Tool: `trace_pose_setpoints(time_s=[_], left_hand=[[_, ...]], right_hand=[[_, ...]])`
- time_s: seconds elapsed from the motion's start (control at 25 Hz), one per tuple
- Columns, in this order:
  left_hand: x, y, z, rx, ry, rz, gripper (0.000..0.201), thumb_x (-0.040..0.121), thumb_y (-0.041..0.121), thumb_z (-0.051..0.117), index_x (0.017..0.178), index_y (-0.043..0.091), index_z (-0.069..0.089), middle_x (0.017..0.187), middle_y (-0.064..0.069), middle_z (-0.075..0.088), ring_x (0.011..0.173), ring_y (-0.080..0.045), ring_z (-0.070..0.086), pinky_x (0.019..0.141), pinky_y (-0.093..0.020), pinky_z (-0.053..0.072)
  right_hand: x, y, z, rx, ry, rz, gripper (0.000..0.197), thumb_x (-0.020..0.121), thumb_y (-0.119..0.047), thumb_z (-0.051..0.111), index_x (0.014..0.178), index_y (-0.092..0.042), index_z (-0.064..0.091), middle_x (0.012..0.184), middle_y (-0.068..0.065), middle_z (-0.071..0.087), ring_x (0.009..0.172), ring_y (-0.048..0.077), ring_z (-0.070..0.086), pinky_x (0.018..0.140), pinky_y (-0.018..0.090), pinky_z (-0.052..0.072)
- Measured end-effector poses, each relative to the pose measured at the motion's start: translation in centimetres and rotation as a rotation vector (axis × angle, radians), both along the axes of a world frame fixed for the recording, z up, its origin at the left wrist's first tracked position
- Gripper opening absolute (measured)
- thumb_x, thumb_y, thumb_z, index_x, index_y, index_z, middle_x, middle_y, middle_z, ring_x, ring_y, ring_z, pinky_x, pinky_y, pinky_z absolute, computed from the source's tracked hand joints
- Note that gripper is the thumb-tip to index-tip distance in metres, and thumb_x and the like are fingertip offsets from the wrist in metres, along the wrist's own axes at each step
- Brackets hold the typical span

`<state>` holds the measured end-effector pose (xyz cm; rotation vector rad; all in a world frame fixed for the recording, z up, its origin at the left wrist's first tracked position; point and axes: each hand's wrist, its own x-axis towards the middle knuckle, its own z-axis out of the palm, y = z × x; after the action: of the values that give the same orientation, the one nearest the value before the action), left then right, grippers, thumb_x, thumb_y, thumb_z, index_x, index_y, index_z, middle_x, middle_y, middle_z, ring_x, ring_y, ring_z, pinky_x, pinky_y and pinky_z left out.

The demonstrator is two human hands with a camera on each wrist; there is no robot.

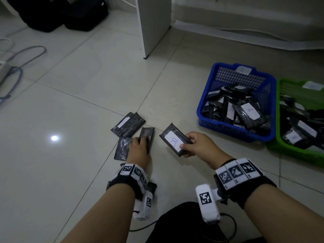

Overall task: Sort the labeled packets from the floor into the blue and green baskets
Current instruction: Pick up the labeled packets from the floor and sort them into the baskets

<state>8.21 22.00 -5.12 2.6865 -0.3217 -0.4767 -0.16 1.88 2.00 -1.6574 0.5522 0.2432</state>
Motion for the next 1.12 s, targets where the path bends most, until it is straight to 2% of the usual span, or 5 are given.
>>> trace_pose_setpoints(time_s=[0.2,0.36,0.56,0.84,1.12], left_hand=[[0.7,-0.1,2.1,-0.486,0.180,0.221,0.036,0.083,0.002,0.056,0.117,0.012,0.062,0.096,-0.003,0.069,0.090,-0.022,0.064,0.077,-0.026,0.048],[0.0,-1.9,4.6,-0.996,0.545,0.395,0.031,0.085,-0.009,0.052,0.110,0.005,0.063,0.097,-0.013,0.068,0.080,-0.021,0.065,0.074,-0.028,0.058],[-0.6,-4.5,6.9,-1.095,0.632,0.301,0.036,0.089,-0.011,0.047,0.119,0.005,0.059,0.097,-0.012,0.066,0.080,-0.019,0.063,0.075,-0.030,0.057],[-2.2,-10.6,9.4,-1.144,0.642,0.228,0.030,0.089,-0.007,0.052,0.117,0.005,0.054,0.097,-0.009,0.067,0.080,-0.022,0.064,0.077,-0.042,0.058],[-5.7,-23.8,11.6,-1.126,0.687,0.018,0.028,0.092,-0.002,0.053,0.118,0.003,0.057,0.102,-0.013,0.066,0.083,-0.022,0.066,0.068,-0.030,0.060]], right_hand=[[-0.1,-0.9,0.5,0.046,-0.009,-0.080,0.020,0.086,-0.001,0.063,0.106,0.000,0.061,0.098,0.021,0.070,0.073,0.027,0.069,0.063,0.032,0.057],[-0.8,-1.9,0.9,0.110,-0.050,-0.201,0.020,0.089,-0.001,0.059,0.109,0.003,0.059,0.101,0.026,0.067,0.073,0.030,0.066,0.059,0.033,0.057],[-2.7,-3.6,2.3,0.152,-0.099,-0.315,0.010,0.091,-0.002,0.055,0.093,-0.011,0.061,0.097,0.022,0.067,0.070,0.028,0.068,0.057,0.030,0.055],[-5.8,-7.4,3.4,0.188,-0.150,-0.467,0.020,0.093,-0.004,0.053,0.112,-0.006,0.059,0.093,0.014,0.067,0.066,0.023,0.067,0.054,0.028,0.055],[-11.1,-16.7,4.3,0.095,-0.235,-0.768,0.012,0.095,-0.021,0.055,0.099,-0.013,0.063,0.077,0.008,0.065,0.057,0.017,0.056,0.044,0.025,0.044]])
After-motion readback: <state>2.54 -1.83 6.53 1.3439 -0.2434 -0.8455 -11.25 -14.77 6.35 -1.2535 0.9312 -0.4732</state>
